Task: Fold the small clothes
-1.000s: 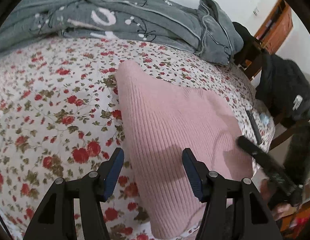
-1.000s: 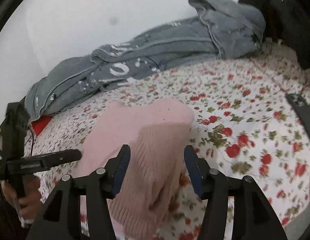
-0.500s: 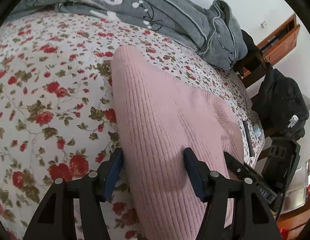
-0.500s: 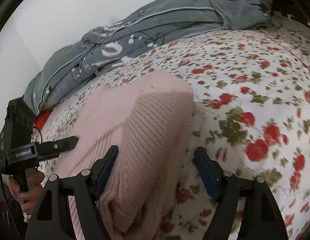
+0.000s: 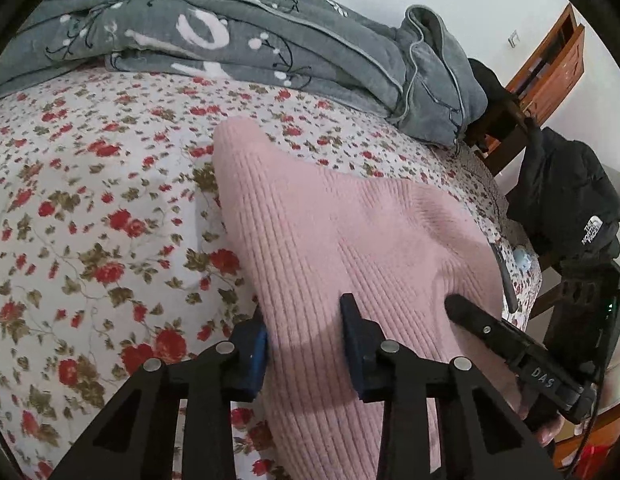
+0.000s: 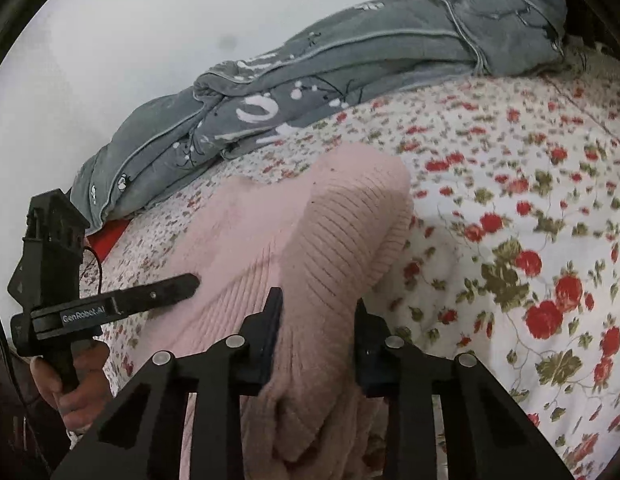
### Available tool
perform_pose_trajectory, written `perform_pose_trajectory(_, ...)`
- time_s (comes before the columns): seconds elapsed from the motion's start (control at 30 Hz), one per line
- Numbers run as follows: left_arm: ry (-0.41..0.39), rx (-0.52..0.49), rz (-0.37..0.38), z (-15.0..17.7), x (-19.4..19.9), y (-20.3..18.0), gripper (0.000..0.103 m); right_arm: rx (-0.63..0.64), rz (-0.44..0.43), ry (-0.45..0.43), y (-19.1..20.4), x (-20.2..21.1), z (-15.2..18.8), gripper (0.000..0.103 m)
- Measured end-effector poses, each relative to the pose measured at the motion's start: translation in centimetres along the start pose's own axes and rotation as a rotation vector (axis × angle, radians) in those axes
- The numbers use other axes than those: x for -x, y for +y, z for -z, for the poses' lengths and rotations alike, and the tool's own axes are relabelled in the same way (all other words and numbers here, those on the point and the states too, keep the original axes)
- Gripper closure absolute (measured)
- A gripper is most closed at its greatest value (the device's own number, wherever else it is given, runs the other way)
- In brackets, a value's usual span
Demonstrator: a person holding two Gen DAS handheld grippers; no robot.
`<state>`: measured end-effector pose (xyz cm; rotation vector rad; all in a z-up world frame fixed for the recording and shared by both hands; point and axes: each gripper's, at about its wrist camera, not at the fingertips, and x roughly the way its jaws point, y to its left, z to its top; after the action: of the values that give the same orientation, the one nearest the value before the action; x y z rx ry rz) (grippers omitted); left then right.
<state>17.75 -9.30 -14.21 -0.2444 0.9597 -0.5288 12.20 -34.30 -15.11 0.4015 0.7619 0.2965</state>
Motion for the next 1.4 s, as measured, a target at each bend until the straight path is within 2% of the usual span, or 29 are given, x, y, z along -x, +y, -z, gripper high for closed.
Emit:
perform_pose_trajectory(0.17,-0.059,-0.002,-0.039,-1.2,1.9,1.0,0.072,0.006,-0.044,-0.010,1.9,-1.1,-1.3,0.074)
perform_pose_trajectory(0.37,-0.140,-0.005,-0.123,-3.8,4.1,4.0,0.072,0.025,-0.098,-0.012,4.9,-4.3,-3.3,0.074)
perform_pose_trajectory(0.6,-0.185,0.031,-0.187,-7.5,4.1,7.4,0.072,0.047,-0.139,-0.016,8.2,-9.0,-6.9,0.074)
perform_pose_trajectory(0.77,-0.179,0.055,-0.211,-9.1,1.2,10.2,0.072,0.059,-0.118,0.001,8.1,-13.2,-8.0,0.074)
perform_pose_trajectory(0.9,-0.158,0.064,-0.257,-9.0,-1.7,11.3,0.071,0.109,-0.003,0.046,7.2,-17.3,-7.1,0.071)
perform_pose_trajectory(0.97,-0.180,0.042,-0.278,-8.6,-2.0,11.1,0.069,0.110,0.002,0.022,7.0,-17.2,-6.9,0.068)
perform_pose_trajectory(1.03,-0.179,0.032,-0.293,-8.5,-1.9,10.8,0.065,0.135,0.042,0.010,7.1,-16.5,-7.0,0.058)
perform_pose_trajectory(1.17,-0.203,0.056,-0.295,-7.9,-0.3,10.5,0.061,0.196,0.064,-0.060,7.8,-13.1,-6.7,0.055)
perform_pose_trajectory(1.27,-0.231,0.058,-0.276,-7.3,1.0,9.9,0.056,0.256,0.018,-0.148,8.9,-9.7,-6.0,0.054)
perform_pose_trajectory(1.33,-0.253,0.052,-0.215,-6.7,1.8,9.0,0.050,0.300,-0.050,-0.172,10.1,-8.3,-5.4,0.052)
perform_pose_trajectory(1.4,-0.262,0.034,-0.189,-6.0,2.0,8.1,0.048,0.346,-0.092,-0.164,11.1,-8.1,-4.6,0.052)
